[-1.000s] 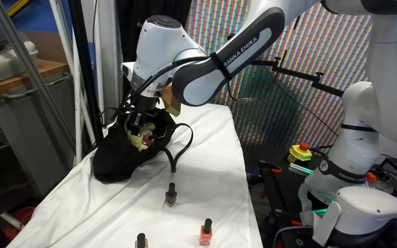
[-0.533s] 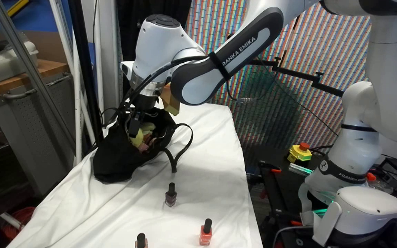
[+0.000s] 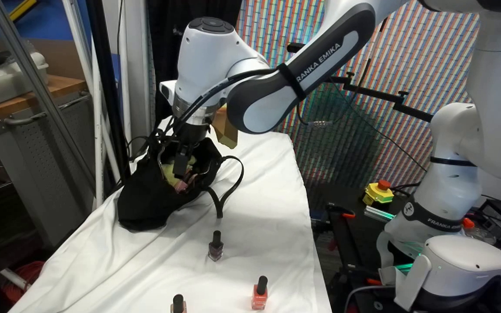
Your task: Pick up all the nail polish from the table and put them in the black bag.
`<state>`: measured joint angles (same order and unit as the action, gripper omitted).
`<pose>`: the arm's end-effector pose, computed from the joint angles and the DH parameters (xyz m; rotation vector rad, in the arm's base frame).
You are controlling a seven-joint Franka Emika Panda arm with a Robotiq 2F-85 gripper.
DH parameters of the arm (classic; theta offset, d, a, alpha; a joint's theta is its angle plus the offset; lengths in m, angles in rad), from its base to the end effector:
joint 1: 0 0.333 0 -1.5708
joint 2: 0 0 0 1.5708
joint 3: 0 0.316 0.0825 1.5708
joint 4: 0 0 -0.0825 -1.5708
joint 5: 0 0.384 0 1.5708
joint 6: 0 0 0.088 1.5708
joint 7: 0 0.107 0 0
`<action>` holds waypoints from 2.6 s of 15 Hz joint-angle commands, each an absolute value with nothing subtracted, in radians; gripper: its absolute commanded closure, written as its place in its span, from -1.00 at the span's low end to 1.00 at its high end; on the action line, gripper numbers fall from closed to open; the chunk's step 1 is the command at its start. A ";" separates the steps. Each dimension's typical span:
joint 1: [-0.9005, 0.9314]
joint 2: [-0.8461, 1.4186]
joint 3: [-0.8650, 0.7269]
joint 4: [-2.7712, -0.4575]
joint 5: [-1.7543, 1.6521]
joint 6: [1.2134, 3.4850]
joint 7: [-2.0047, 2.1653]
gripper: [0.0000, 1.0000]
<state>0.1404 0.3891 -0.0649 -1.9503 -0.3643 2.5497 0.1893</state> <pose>0.6351 0.0551 0.2999 2.8822 0.2544 0.3467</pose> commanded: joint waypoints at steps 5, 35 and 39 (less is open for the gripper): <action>0.208 0.234 -0.057 -2.120 -0.446 2.442 0.322 -1.00; 0.207 0.272 0.106 -2.153 0.043 2.475 0.371 -1.00; 0.219 0.325 0.100 -2.131 0.044 2.497 0.449 -1.00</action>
